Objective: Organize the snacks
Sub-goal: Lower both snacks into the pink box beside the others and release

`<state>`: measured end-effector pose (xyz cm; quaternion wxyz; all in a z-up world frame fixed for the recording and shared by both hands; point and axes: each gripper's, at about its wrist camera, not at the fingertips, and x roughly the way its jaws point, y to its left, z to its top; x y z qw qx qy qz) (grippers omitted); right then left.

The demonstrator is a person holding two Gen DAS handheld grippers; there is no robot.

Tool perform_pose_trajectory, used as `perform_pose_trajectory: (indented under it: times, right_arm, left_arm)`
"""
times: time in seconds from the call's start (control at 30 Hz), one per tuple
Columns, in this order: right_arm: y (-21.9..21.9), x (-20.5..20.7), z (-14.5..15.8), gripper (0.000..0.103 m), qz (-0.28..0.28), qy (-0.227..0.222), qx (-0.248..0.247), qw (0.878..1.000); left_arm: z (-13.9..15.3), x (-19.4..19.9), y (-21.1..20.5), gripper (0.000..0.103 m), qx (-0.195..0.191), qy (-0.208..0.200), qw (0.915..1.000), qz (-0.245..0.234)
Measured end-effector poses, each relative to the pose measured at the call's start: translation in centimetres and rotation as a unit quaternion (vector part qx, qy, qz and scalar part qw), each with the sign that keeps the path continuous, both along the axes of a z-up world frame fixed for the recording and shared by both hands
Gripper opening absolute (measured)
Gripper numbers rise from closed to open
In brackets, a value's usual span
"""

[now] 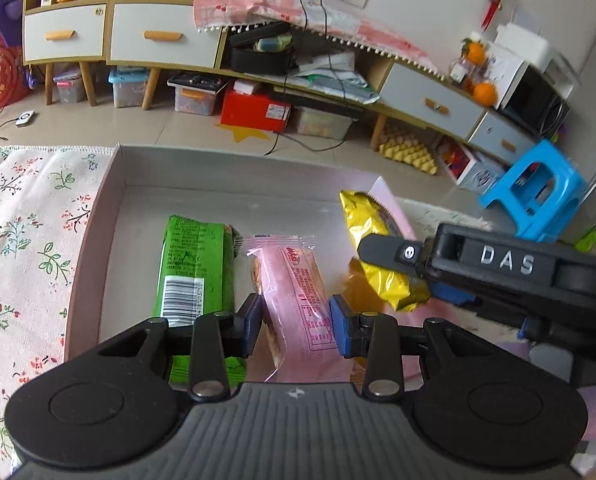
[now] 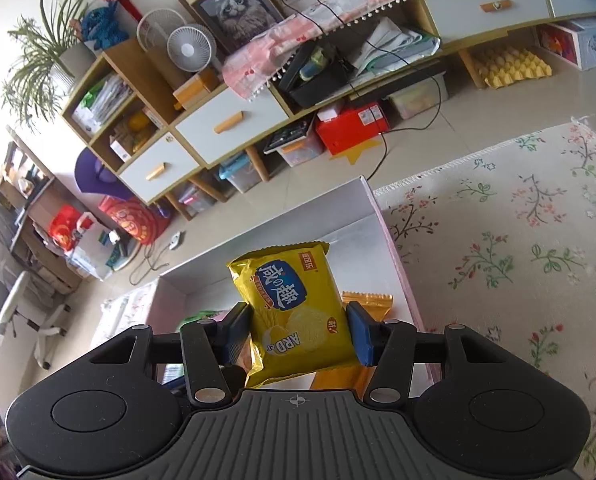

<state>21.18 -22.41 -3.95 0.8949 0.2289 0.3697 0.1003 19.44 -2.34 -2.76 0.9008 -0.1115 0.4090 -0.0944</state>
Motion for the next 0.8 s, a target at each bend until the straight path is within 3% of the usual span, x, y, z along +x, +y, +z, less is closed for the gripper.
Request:
perform_pose_trajectory:
  times: [0.33, 0.43, 0.47, 0.53, 0.63, 0.8]
  right_arm:
    - [0.5, 0.9, -1.3, 0.054, 0.003, 0.008, -0.023, 1.0]
    - [0.2, 0.9, -1.1, 0.055, 0.002, 0.007, -0.014, 1.0]
    - [0.1, 0.8, -1.0, 0.065, 0.002, 0.008, -0.007, 1.0]
    - [-0.1, 0.8, -0.7, 0.072, 0.004, 0.005, 0.002, 1.0]
    - [-0.3, 0.5, 0.0, 0.072, 0.003, 0.0, -0.006, 1.0]
    - [-0.5, -0.6, 1.7, 0.074, 0.007, -0.008, -0.01, 1.0]
  left_arm:
    - [-0.1, 0.0, -0.7, 0.034, 0.041, -0.006, 0.9991, -0.007]
    - [0.1, -0.1, -0.9, 0.042, 0.048, -0.016, 0.9987, -0.006]
    - [0.2, -0.1, -0.9, 0.048, 0.048, -0.018, 0.9987, -0.006]
    - [0.3, -0.2, -0.8, 0.052, 0.045, -0.02, 0.9988, -0.006]
    - [0.6, -0.4, -0.9, 0.055, 0.042, -0.016, 0.999, -0.008]
    - [1.7, -1.5, -1.1, 0.07, 0.051, -0.018, 0.9984, -0.015]
